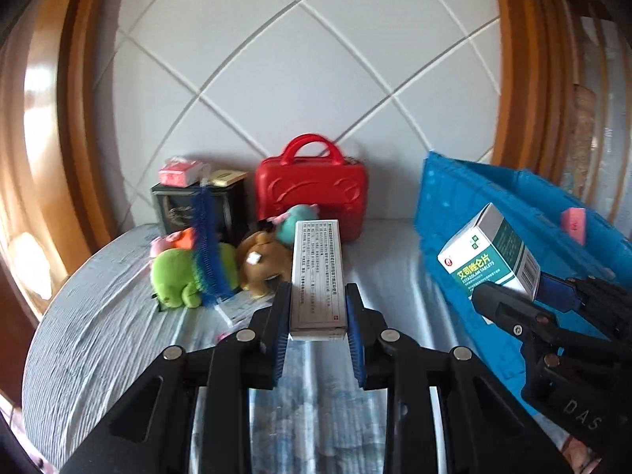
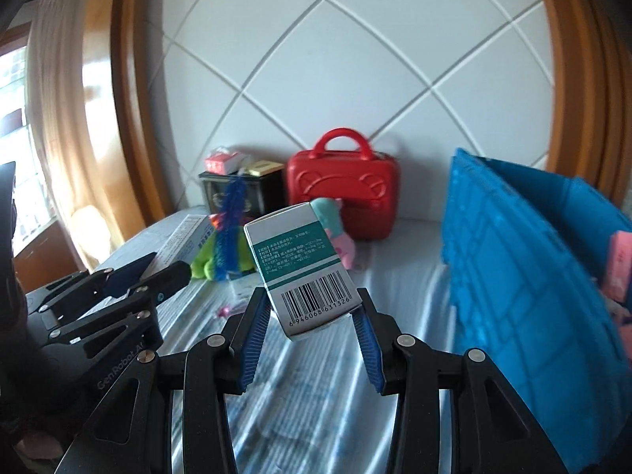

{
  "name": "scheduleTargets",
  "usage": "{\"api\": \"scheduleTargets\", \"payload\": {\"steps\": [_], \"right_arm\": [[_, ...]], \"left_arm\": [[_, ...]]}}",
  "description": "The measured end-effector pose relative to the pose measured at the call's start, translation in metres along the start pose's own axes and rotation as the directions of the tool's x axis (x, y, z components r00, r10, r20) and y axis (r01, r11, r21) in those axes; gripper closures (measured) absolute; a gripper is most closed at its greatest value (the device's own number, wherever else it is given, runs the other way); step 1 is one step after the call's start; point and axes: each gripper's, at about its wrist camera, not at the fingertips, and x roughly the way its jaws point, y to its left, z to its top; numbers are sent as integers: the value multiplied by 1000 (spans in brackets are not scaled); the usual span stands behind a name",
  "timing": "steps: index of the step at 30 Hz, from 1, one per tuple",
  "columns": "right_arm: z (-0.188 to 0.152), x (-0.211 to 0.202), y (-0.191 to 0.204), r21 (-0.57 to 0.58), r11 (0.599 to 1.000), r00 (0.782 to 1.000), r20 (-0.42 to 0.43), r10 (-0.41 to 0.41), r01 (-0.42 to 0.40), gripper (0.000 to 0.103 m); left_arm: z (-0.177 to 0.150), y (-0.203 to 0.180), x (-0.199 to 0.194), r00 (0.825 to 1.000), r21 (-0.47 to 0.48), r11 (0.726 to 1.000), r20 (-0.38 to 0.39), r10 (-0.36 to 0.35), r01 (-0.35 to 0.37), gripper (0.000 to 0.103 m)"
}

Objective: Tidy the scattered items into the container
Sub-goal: 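Carry both medicine boxes over the blue crate with both grippers, then lower both boxes into the crate and open both grippers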

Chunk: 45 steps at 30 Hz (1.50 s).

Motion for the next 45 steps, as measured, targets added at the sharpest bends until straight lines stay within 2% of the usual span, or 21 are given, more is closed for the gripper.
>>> {"api": "scheduleTargets", "payload": {"steps": [3, 10, 15, 18, 22, 24, 26, 31, 33, 35, 40, 45], "right_arm": [[3, -29, -21, 19, 997, 997, 32, -69, 68, 61], [10, -91, -101, 102, 978, 975, 113, -192, 181, 61], [13, -130, -179, 100, 963, 955, 140, -263, 250, 61], [19, -140, -232, 69, 956, 946, 139, -293, 286, 61], [23, -140, -301, 23, 951, 946, 100, -309, 309, 61], [22, -133, -332, 6, 951, 950, 55, -309, 309, 61], [16, -123, -359, -3, 954, 954, -3, -301, 301, 61], [-8, -96, -396, -54, 961, 948, -161, -276, 271, 61], [-17, -88, -404, -65, 963, 941, -208, -269, 261, 61], [-22, -80, -410, -74, 966, 935, -242, -260, 250, 61], [-26, -70, -420, -88, 966, 927, -271, -257, 242, 61], [-30, -68, -422, -106, 967, 924, -289, -251, 230, 61]], "left_arm": [[13, -30, -17, 997, 31, 997, 39, -70, 69, 77], [37, -121, -49, 979, 119, 981, 121, -165, 151, 77], [50, -212, -51, 971, 149, 969, 110, -215, 197, 77], [61, -272, -46, 975, 142, 969, 65, -214, 203, 77], [73, -345, -24, 972, 136, 963, -45, -229, 233, 77], [73, -375, -6, 972, 133, 966, -109, -209, 223, 77], [69, -402, 16, 960, 137, 965, -202, -193, 223, 77], [51, -441, 57, 924, 160, 965, -354, -141, 209, 77], [44, -444, 69, 906, 156, 965, -402, -133, 211, 77], [38, -444, 77, 895, 153, 965, -426, -129, 212, 77], [35, -444, 81, 884, 144, 964, -448, -136, 222, 77], [38, -443, 81, 884, 144, 967, -450, -125, 210, 77]]}}
